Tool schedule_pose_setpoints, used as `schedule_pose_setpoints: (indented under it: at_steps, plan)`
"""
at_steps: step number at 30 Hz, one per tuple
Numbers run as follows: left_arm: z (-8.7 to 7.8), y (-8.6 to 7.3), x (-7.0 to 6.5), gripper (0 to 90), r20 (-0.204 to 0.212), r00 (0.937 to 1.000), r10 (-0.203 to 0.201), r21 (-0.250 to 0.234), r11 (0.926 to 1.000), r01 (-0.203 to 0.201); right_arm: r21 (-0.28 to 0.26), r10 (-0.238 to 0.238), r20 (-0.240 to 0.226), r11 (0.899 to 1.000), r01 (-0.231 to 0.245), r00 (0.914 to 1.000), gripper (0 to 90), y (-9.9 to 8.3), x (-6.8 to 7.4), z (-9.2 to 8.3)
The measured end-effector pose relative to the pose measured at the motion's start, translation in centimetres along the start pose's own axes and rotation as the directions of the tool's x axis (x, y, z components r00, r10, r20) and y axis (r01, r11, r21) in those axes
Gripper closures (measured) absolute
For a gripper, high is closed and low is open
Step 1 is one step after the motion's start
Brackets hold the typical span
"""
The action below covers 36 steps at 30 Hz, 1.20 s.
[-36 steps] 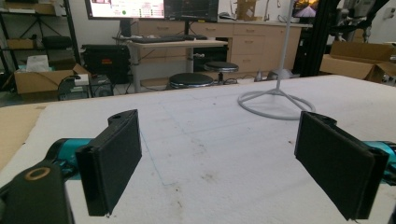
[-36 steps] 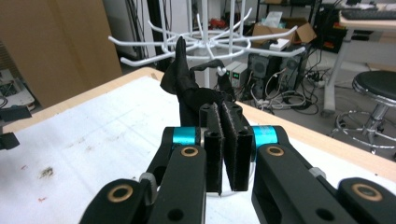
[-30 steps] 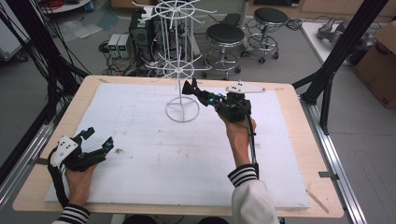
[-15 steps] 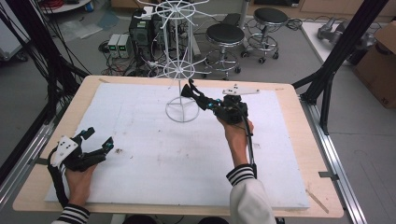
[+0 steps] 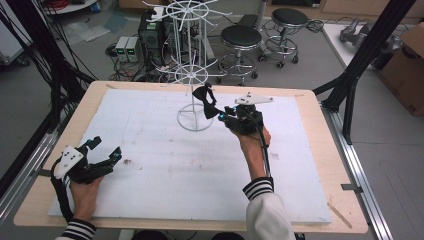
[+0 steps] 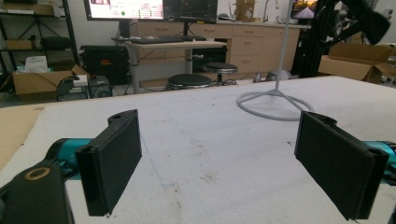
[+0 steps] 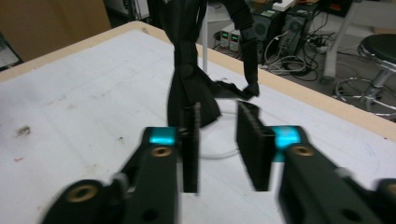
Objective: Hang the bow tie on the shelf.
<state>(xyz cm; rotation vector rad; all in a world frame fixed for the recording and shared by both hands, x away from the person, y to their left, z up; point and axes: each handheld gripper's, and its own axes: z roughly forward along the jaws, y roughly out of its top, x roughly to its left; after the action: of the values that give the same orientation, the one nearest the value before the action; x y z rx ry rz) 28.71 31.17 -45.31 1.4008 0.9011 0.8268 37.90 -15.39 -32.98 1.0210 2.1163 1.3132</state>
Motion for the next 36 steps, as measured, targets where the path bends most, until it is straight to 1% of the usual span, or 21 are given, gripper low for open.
schedule_pose_setpoints:
  at_steps: [1,2,4,8,9,10,11,12,13,14,15,17,20,21,22,25,28,31,34,35,36]
  plan:
    - [0.0,0.0,0.0,15.0,0.001,1.0000,0.000,-0.001,1.0000,0.000,0.009,0.006,0.005,1.000,-0.006,1.0000,56.3,-0.3,0.0,-0.1]
    - [0.0,0.0,0.0,15.0,0.001,1.0000,0.000,-0.002,1.0000,0.000,0.009,0.006,0.005,1.000,-0.006,1.0000,56.3,-0.3,0.0,-0.1]
    - [0.0,0.0,0.0,15.0,0.002,1.0000,0.002,-0.003,1.0000,-0.002,0.008,0.025,0.008,1.000,-0.025,0.9996,45.2,-0.7,0.0,-0.2]
    - [0.0,0.0,0.1,15.0,0.001,1.0000,-0.007,-0.004,1.0000,0.007,0.012,0.053,0.036,0.998,-0.053,0.9980,20.0,-1.3,-0.3,-0.8]
    - [-0.1,0.0,0.1,15.0,0.000,0.9999,-0.010,-0.005,0.9999,0.010,0.001,0.048,0.063,0.999,-0.048,0.9969,12.6,-1.5,-0.4,-1.1]
    - [-0.1,0.0,0.1,15.0,0.002,0.9999,-0.014,-0.005,0.9999,0.014,0.004,0.044,0.090,0.999,-0.044,0.9950,11.0,-1.7,-0.5,-1.4]
    - [-0.1,0.0,0.2,15.0,0.002,0.9999,-0.015,-0.008,0.9999,0.015,-0.019,0.050,0.104,0.999,-0.049,0.9933,10.9,-2.4,-0.8,-2.3]
    - [-0.1,0.0,0.2,15.0,0.002,0.9999,-0.015,-0.007,0.9999,0.015,-0.019,0.050,0.104,0.999,-0.049,0.9933,10.9,-2.4,-0.8,-2.3]
    - [-0.1,0.0,0.1,15.0,0.003,0.9999,-0.013,-0.005,0.9999,0.013,-0.036,0.063,0.105,0.998,-0.059,0.9925,10.6,-2.8,-1.0,-2.7]
    - [-0.1,0.0,0.1,15.0,0.002,0.9999,-0.011,-0.006,0.9999,0.011,-0.062,0.070,0.106,0.996,-0.064,0.9918,10.3,-3.8,-1.3,-3.6]
    - [-0.1,0.0,0.1,15.0,0.004,1.0000,-0.009,-0.006,0.9999,0.009,-0.062,0.070,0.106,0.996,-0.064,0.9918,10.3,-3.8,-1.3,-3.6]
    - [-0.1,0.0,0.1,15.0,0.005,1.0000,-0.007,-0.006,1.0000,0.007,-0.077,0.076,0.113,0.995,-0.067,0.9907,10.3,-4.9,-1.4,-4.5]
    - [-0.1,0.0,0.0,15.0,0.005,1.0000,0.001,-0.004,1.0000,-0.001,-0.109,0.070,0.128,0.992,-0.056,0.9893,10.3,-6.9,-1.6,-5.7]
    - [-0.1,0.0,0.0,15.0,0.005,1.0000,0.001,-0.003,1.0000,-0.001,-0.134,0.067,0.145,0.990,-0.047,0.9871,10.3,-8.2,-1.6,-6.3]
    - [0.0,0.0,0.0,15.0,0.004,1.0000,0.000,-0.003,1.0000,0.000,-0.134,0.067,0.145,0.990,-0.047,0.9871,10.3,-8.2,-1.6,-6.3]
    - [0.0,0.0,0.1,15.0,0.000,1.0000,-0.007,-0.004,1.0000,0.007,-0.163,0.056,0.182,0.986,-0.026,0.9817,10.3,-10.2,-1.5,-7.0]
    - [0.0,0.0,0.1,15.0,0.000,1.0000,-0.008,-0.005,1.0000,0.008,-0.213,0.049,0.225,0.977,0.000,0.9732,10.3,-12.3,-1.3,-7.6]
    - [0.0,0.0,0.1,15.0,-0.001,1.0000,-0.007,-0.003,1.0000,0.007,-0.259,0.068,0.240,0.966,-0.004,0.9684,10.3,-13.9,-1.2,-8.0]
    - [0.0,0.0,0.1,15.0,-0.001,1.0000,-0.007,-0.003,1.0000,0.007,-0.286,0.085,0.258,0.958,-0.008,0.9626,10.3,-15.5,-1.1,-8.3]
    - [0.0,0.0,0.1,15.0,-0.001,1.0000,-0.007,-0.004,1.0000,0.007,-0.292,0.083,0.263,0.956,-0.002,0.9613,10.3,-15.8,-1.2,-8.3]
    - [0.0,0.0,0.1,15.0,-0.002,1.0000,-0.007,-0.003,1.0000,0.007,-0.291,0.094,0.265,0.957,-0.013,0.9597,10.3,-16.1,-1.1,-8.4]
